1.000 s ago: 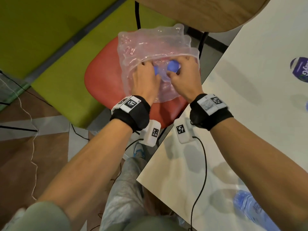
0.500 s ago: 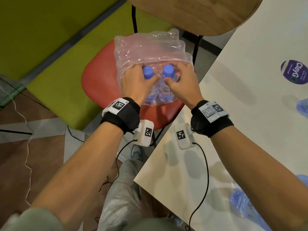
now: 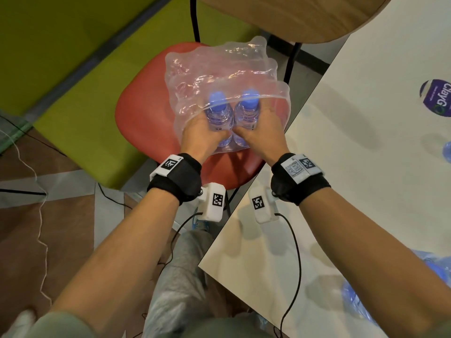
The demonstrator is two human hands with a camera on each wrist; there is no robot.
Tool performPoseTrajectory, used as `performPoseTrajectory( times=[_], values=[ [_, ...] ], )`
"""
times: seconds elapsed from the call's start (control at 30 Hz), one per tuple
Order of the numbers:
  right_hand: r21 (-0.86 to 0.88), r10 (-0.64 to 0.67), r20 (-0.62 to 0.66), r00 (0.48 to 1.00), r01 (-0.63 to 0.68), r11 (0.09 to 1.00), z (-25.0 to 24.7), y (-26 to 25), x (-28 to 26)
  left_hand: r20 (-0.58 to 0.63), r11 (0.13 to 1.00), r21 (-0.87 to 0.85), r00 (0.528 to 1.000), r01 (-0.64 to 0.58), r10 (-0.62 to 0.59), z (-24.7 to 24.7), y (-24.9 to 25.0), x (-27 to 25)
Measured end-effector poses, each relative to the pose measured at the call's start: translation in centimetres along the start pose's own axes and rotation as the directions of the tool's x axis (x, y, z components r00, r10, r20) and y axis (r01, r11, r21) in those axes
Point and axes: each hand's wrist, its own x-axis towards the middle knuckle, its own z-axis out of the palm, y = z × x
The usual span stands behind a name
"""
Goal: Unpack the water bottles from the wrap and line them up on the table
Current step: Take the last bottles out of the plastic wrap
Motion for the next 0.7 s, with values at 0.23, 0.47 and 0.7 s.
performPoseTrajectory(
  times=[0.23, 0.47, 0.7],
  values=[
    [0.088, -0.019, -0.049, 0.999, 0.023, 0.996, -1.3, -0.6, -2.0, -0.073, 0.996, -0.042, 0.995, -0.076, 0.073, -0.5, 0.4, -1.7],
    [0.122, 0.007, -0.108, 0.994, 0.007, 0.992, -3.6, -1.3, -7.1, -0.062, 0.988, -0.045, 0.987, -0.148, 0.145, -1.2, 0.5, -6.6],
    [0.146, 0.152, -0.231, 0.961, -0.12, 0.982, -5.8, 1.2, -14.2, -0.026, 0.987, -0.01, 0.987, -0.158, 0.158, -0.2, 0.6, -14.0]
  ],
)
